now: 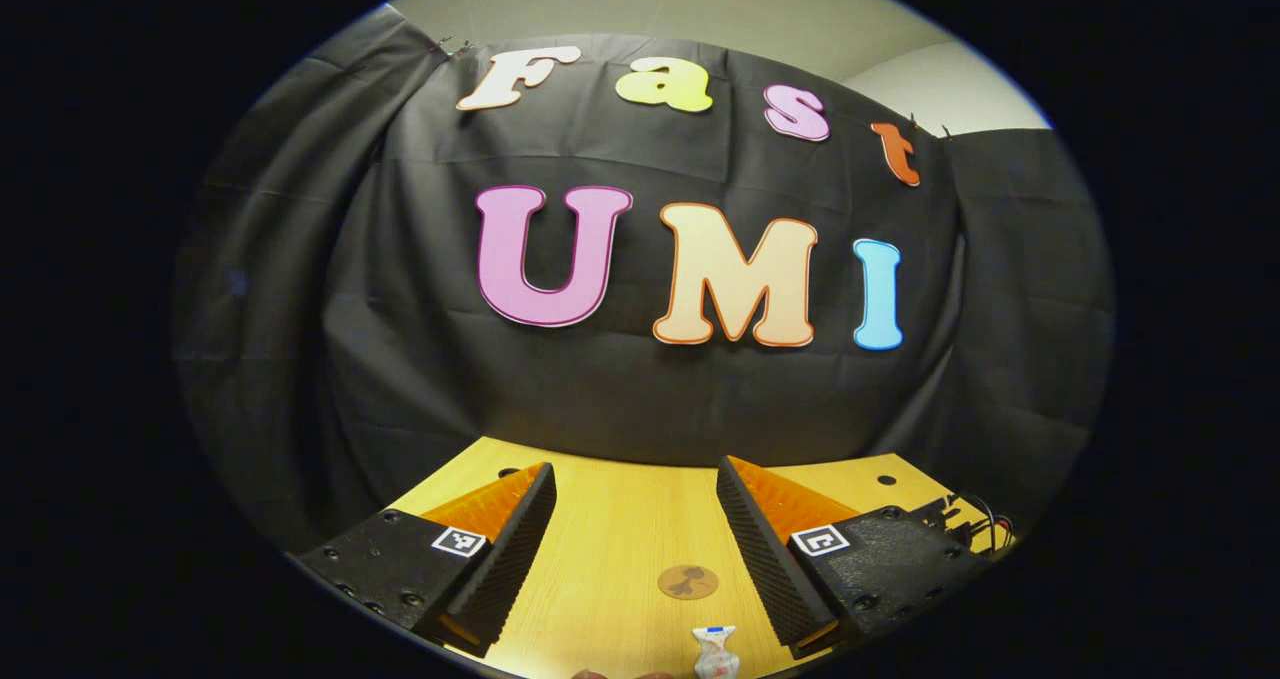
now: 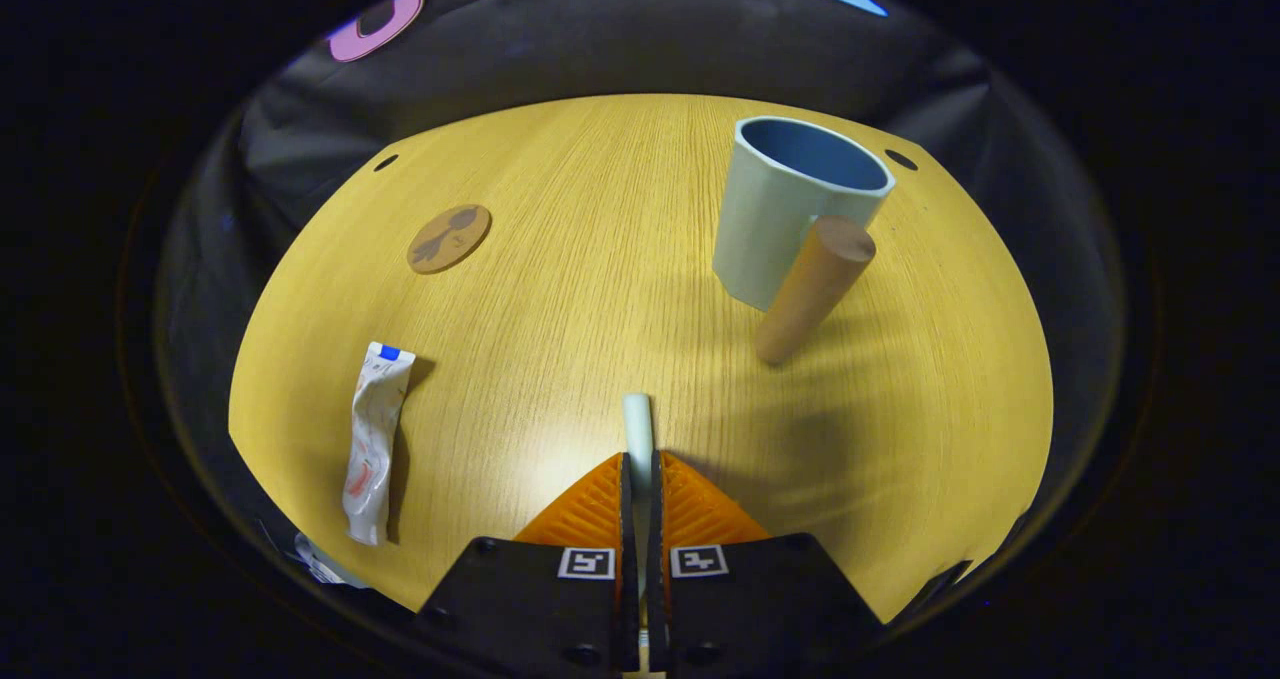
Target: Put the toothbrush and toothpaste on the desktop into the cup, then pick up the cup and place it on the coaster on the desktop.
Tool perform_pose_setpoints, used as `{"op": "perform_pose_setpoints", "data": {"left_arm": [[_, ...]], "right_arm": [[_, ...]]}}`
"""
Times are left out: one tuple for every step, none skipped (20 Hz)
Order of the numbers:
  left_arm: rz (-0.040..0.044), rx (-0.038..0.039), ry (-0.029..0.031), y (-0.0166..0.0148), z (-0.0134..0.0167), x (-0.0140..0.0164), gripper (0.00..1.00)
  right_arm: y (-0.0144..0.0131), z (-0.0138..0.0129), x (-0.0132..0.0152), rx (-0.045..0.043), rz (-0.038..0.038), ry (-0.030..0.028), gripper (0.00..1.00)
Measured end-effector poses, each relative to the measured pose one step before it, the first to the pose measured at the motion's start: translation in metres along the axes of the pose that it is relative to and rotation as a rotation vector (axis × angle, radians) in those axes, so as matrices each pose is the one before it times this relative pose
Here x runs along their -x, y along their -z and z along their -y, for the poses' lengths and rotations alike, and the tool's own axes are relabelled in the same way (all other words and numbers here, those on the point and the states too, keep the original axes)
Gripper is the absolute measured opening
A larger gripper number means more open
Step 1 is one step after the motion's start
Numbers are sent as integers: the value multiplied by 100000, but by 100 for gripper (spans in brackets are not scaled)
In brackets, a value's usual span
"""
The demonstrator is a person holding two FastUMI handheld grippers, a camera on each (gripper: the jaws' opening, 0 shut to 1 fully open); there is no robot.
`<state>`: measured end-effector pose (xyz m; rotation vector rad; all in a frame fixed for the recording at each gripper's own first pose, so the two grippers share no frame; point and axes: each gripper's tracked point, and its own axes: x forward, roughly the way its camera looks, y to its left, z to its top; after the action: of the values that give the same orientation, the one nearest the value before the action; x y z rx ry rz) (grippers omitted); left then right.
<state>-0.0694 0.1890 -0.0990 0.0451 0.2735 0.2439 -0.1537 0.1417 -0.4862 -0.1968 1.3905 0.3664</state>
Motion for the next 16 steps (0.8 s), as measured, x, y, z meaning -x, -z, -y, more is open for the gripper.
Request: {"op": "perform_pose_setpoints", "data": {"left_arm": [[-1764, -347, 2021, 611, 700, -304, 95], [-2212, -727, 2161, 824, 678, -297, 95], [-1709, -580, 2069, 611, 596, -304, 95], [-1768, -520, 2067, 603, 652, -357, 95], [-2085, -337, 2209, 618, 611, -360, 95], [-1847, -106, 2102, 554, 614, -337, 95], [-1028, -93, 1404, 252, 413, -395, 94], [-1024, -33, 800, 162, 298, -382, 95], [-612, -23, 825, 187, 280, -334, 95], [-991, -42, 859, 310, 424, -300, 95], [-841, 81, 924, 345, 330, -269, 95], [-1489, -53, 627, 507, 226, -225, 95], [-1609, -270, 674, 633, 243, -157, 95], [-1418, -201, 621, 562, 231, -119, 95], [-1153, -379, 696, 546, 198, -142, 95], [-424, -466, 436, 509, 147, -213, 95]], "right_arm": [[108, -21, -65, -1626, 53, -622, 6], [10, -64, -12, -598, -191, 127, 6], [8, 4, -20, 139, 19, 192, 6], [-43, 52, 20, 548, 192, 97, 6], [-4, 57, 29, 556, 100, 90, 6], [-58, 33, 10, 347, 244, 70, 6], [57, -84, 21, 131, 299, 114, 6], [-45, 31, 11, -202, 299, -17, 6], [55, -13, -34, -652, 280, -147, 6], [-60, 18, 33, -662, 17, -321, 6], [40, -11, -27, -480, -82, -410, 6], [-23, 13, -49, -635, -52, -366, 6], [0, 40, 50, -548, -123, -292, 6], [-20, -9, -17, -161, -111, -171, 6], [28, -9, 19, -4, 35, 18, 6], [-32, -1, -6, 401, 151, 100, 6]]}}
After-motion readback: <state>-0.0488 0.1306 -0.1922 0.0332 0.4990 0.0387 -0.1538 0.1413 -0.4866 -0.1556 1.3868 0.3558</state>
